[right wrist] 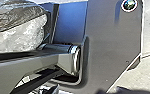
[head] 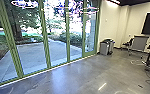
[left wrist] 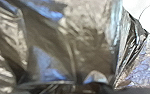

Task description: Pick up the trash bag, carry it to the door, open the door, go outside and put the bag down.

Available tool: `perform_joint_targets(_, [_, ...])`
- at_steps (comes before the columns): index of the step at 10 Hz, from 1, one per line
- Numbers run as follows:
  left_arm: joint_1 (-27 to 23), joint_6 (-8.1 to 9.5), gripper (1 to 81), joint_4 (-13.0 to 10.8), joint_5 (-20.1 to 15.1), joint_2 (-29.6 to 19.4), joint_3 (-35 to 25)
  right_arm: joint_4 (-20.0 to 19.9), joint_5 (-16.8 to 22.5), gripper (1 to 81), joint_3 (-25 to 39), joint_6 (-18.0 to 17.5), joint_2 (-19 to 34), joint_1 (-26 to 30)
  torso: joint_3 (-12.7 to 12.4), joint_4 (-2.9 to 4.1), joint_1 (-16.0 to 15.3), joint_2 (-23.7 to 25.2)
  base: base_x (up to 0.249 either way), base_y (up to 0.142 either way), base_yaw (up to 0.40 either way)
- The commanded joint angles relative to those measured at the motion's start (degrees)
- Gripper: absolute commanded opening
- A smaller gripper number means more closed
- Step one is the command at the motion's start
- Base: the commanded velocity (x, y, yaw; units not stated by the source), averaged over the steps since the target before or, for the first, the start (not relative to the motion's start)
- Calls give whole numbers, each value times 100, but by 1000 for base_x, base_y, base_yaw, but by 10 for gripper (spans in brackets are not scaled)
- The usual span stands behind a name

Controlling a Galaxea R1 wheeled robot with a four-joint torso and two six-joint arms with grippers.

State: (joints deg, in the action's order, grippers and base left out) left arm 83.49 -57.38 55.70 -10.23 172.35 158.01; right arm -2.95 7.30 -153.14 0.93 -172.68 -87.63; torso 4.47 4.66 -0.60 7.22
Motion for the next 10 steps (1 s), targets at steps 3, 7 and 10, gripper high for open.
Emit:
perform_joint_targets(3, [-355,-54,10,-6,-463,-42,-7,5,351,811,13,13,3,320,0,0,0,0,0,0,0])
perform_joint_targets(7, [-355,-63,10,11,-454,-42,-7,5,351,811,4,13,3,311,0,0,0,0,0,0,0])
perform_joint_targets(10, [-355,-63,10,11,-454,-60,-7,14,351,811,4,13,-15,320,0,0,0,0,23,0,0])
